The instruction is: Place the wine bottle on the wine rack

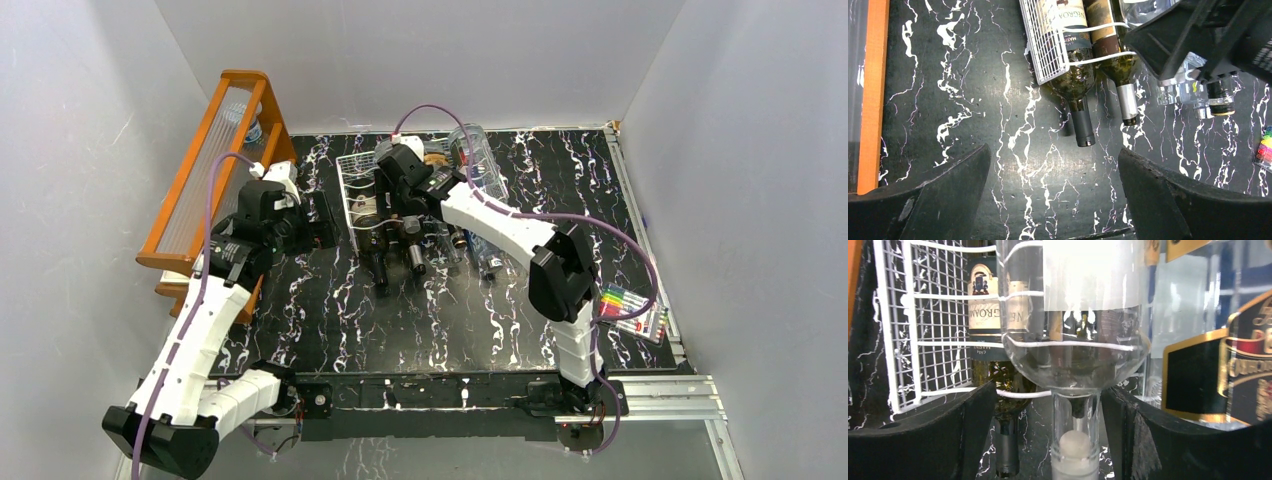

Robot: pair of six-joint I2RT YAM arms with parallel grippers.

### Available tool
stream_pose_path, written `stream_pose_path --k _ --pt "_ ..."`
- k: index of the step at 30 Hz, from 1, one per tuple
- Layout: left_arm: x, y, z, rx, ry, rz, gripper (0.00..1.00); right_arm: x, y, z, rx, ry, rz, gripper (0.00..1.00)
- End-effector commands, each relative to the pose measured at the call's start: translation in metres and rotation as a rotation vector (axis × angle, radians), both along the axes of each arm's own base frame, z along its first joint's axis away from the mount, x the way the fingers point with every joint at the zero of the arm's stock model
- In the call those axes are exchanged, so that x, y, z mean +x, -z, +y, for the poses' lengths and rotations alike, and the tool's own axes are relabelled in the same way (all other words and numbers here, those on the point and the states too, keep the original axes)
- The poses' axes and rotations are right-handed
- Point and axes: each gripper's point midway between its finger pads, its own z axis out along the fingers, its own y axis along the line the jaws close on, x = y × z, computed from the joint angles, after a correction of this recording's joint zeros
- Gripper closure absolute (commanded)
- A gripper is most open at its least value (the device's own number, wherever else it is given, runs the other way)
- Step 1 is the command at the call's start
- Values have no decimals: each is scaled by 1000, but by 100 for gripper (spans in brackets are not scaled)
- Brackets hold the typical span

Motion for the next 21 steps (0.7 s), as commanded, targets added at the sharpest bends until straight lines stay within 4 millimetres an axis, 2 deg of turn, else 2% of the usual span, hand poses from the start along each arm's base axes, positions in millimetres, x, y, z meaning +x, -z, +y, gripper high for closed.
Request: stream_pose_path --k 1,5,8,11,15,21 --pt "2 -7 0 -9 -19 -2 2 7 -86 3 165 10 -166 12" --pt "4 -15 6 -23 -90 -14 2 0 -109 -4 201 -1 -203 9" --pt "3 -27 -3 -38 -14 -58 2 -8 -126 -15 226 -10 -239 8" --pt "-2 -44 -12 -60 75 -136 2 -22 -152 -37 245 -7 -292 5" --pt "-6 -72 -10 -69 86 -240 2 -46 -166 -85 215 26 -359 2" --pt "-11 -129 7 -42 41 -406 2 -90 -196 -177 161 122 -484 2"
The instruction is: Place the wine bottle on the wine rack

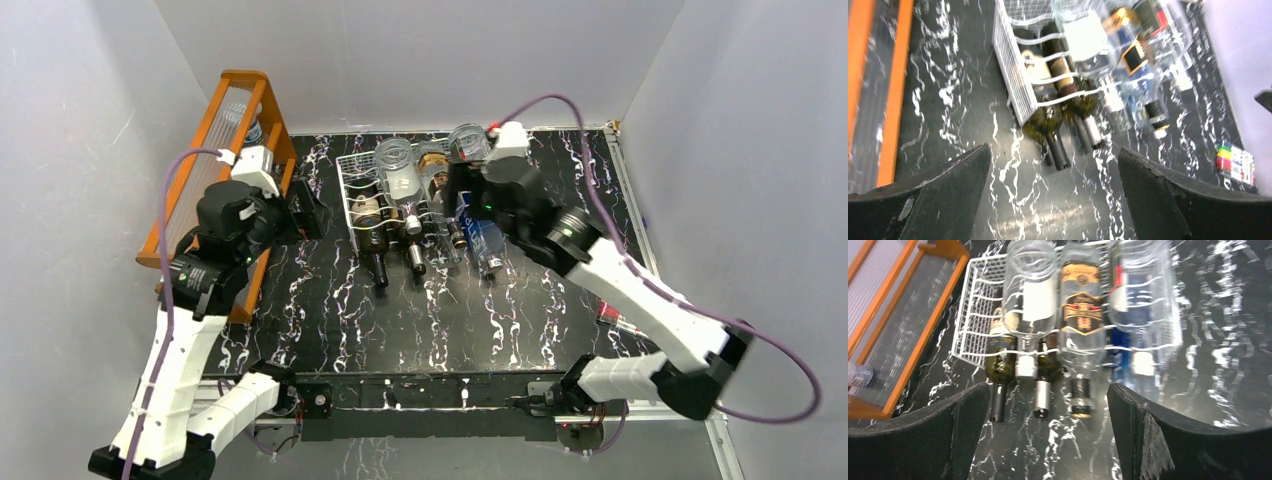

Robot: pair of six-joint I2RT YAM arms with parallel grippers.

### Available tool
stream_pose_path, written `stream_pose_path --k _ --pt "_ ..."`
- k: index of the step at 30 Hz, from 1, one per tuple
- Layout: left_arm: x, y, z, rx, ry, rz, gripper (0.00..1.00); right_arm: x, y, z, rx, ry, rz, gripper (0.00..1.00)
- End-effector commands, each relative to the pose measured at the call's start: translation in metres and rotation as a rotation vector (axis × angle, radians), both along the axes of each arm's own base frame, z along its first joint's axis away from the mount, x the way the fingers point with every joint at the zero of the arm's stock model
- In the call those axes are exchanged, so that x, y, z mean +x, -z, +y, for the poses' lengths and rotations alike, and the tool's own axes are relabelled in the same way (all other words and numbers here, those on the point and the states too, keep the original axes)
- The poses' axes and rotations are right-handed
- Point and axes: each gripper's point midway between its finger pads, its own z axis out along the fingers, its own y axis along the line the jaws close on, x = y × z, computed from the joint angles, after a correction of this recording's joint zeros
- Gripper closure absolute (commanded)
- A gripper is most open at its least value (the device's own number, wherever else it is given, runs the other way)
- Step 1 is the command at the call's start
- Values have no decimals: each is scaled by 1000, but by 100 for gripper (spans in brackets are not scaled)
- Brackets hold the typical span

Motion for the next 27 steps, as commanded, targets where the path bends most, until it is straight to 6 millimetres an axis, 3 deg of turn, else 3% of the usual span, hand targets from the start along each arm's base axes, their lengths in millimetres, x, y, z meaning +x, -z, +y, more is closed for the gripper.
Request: stream_pose_path --k 1,6,11,19,27 --pt "-5 -69 10 4 -11 -209 2 -22 -47 -71 -13 128 -153 2" --pt "-16 -114 20 14 -30 -323 2 -54 -97 -148 16 282 -266 2" --pt "-32 -162 21 -20 -17 -434 2 -73 -121 -201 36 429 -342 2" --pt "-42 -194 29 -19 -38 -518 2 -84 -135 -218 69 455 -362 2" --pt "-42 -191 31 -3 -42 -518 2 -85 -134 -217 96 452 -365 2"
